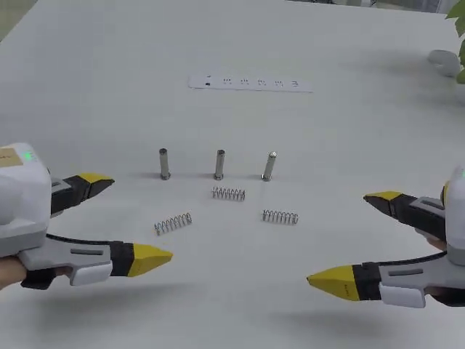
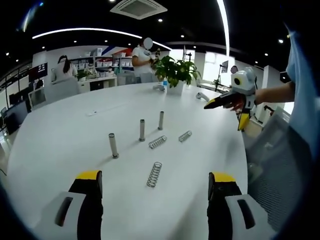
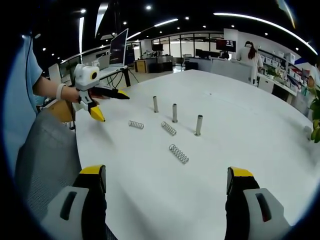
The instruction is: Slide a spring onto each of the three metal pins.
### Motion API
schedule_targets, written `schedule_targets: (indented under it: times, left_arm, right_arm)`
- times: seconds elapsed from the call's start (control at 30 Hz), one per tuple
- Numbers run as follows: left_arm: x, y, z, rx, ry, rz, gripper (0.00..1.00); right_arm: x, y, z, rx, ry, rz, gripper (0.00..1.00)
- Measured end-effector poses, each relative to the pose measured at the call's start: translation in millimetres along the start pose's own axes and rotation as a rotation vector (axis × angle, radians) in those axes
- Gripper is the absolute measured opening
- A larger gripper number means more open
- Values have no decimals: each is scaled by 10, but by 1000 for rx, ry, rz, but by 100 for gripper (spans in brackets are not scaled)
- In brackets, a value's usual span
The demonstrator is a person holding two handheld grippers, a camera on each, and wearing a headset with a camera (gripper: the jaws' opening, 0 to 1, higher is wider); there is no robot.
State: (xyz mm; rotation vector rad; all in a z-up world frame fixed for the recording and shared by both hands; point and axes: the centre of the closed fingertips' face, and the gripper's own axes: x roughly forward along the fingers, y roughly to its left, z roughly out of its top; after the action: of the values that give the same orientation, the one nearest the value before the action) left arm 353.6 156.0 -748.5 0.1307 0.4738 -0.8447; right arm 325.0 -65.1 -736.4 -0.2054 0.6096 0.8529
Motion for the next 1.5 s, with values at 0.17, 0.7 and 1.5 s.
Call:
schedule_targets:
  times: [0.17,0.7,1.5]
  left_arm:
    - [19,7,-55,-14,1,7,77]
    - [226,67,-164,-19,15,10,54]
    - [401,48,-333,76,80,-25,17]
  right_arm:
    - [-4,-9,-10,3,-2,1,100]
    - [19,1,-51,19,-2,9,100]
    - [3,-4,-109,30,11,7,100]
